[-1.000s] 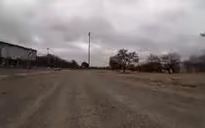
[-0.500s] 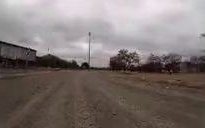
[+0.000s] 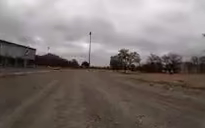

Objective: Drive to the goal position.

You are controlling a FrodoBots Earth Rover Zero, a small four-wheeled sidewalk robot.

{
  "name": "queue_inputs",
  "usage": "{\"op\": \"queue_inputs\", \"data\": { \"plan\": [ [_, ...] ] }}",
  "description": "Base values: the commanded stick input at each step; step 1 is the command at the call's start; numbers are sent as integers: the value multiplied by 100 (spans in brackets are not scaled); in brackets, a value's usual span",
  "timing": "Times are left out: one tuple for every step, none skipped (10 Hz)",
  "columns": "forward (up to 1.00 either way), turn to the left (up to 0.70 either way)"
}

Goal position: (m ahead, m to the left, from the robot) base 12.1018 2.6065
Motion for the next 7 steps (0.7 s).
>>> {"op": "queue_inputs", "data": {
  "plan": [
    [50, -1],
    [50, -1],
    [50, -1],
    [50, -1],
    [50, -1],
    [50, -1],
    [50, -1]
  ]
}}
